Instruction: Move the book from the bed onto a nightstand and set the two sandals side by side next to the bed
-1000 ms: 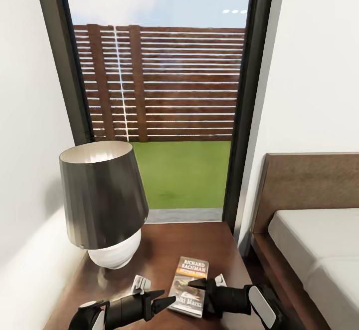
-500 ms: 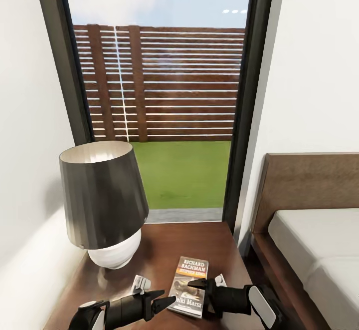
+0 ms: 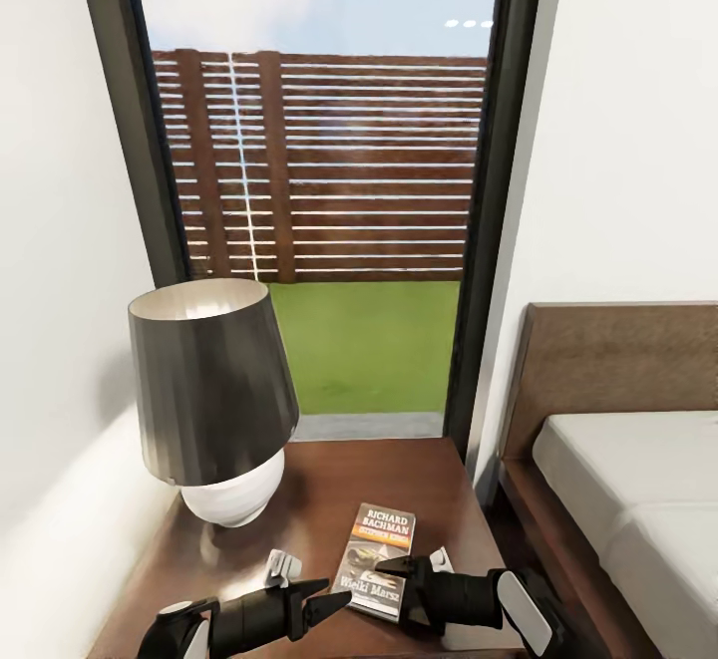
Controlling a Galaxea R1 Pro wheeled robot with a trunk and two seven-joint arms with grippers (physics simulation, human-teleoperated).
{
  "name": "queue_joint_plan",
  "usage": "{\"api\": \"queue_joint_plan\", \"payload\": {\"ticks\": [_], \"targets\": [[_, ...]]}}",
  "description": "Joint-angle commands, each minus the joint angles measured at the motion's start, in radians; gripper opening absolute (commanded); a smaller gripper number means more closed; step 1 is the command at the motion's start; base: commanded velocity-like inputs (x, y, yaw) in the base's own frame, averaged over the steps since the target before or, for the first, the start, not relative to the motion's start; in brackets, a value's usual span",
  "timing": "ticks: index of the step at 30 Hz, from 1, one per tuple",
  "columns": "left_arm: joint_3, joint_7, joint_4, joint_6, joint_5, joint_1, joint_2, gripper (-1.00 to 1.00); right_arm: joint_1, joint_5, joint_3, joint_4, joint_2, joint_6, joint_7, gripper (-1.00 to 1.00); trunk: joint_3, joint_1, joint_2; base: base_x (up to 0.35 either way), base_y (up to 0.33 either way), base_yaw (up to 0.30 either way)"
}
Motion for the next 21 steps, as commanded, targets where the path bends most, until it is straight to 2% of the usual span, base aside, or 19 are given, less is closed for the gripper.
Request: {"api": "queue_joint_plan", "payload": {"ticks": [1,10,21], "targets": [[-0.001,0.000,0.000,0.009,0.007,0.000,0.000,1.00,-0.001,0.004,0.003,0.000,-0.001,0.000,0.007,1.00,-0.001,0.000,0.000,-0.002,0.000,0.000],[0.001,0.000,0.026,0.008,0.006,0.000,0.000,1.00,-0.001,0.004,0.003,0.000,-0.001,0.000,0.007,1.00,-0.001,0.000,0.000,-0.073,0.000,0.000],[0.002,0.000,0.029,0.009,0.007,0.000,-0.001,1.00,-0.001,0.004,0.003,0.000,-0.001,0.000,0.007,1.00,-0.001,0.000,0.000,-0.006,0.000,0.000]]}}
